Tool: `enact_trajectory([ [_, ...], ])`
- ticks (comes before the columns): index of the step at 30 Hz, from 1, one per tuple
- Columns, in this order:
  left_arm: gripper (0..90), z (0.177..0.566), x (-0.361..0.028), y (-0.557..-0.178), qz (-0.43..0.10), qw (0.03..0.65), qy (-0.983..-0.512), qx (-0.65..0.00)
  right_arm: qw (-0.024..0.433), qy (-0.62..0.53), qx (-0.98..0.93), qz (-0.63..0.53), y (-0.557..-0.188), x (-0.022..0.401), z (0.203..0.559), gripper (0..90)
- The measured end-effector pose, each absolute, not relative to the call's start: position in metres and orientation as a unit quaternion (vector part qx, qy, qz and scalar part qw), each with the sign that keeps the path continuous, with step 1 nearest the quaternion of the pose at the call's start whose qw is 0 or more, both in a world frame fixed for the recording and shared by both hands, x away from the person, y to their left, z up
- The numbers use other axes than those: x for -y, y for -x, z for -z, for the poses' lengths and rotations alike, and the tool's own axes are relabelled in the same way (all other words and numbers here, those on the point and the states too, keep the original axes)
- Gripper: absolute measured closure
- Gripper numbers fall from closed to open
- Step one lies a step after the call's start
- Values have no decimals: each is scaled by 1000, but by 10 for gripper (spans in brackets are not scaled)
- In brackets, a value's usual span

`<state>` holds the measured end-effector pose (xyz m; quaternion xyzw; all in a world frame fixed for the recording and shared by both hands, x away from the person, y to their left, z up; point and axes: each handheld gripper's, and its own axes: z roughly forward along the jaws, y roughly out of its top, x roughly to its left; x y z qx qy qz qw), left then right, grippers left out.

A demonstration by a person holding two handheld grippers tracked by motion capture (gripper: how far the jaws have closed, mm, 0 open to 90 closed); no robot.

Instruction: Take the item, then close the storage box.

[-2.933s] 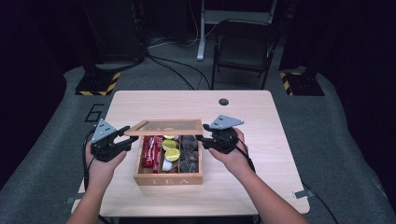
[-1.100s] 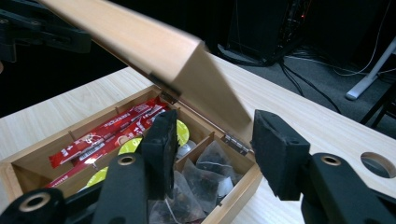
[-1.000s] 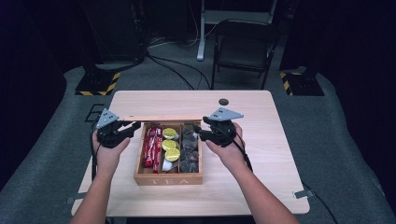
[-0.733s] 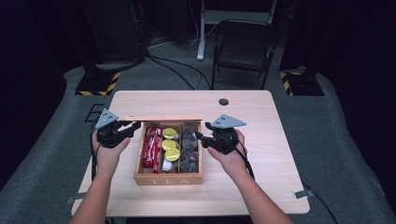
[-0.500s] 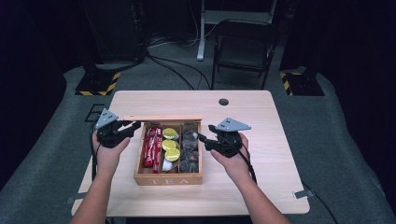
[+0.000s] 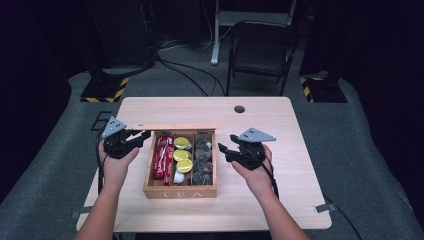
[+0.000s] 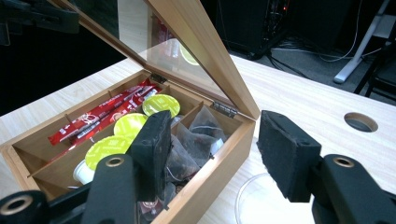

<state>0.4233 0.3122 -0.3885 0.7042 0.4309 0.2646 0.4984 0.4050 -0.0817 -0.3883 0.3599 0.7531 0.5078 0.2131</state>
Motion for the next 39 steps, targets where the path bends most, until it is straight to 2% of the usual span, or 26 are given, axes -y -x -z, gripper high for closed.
enact_trajectory([
  [16, 584, 389, -312, -423, -262, 499, -704, -432, 214, -374, -760, -486, -407, 102, 413, 396],
  [29, 581, 390, -313, -422, -259, 496, -708, -430, 228, -378, -768, -464, -409, 112, 430, 305],
  [39, 579, 390, -313, -422, -261, 496, -709, -429, 218, -390, -770, -455, -410, 119, 441, 240],
])
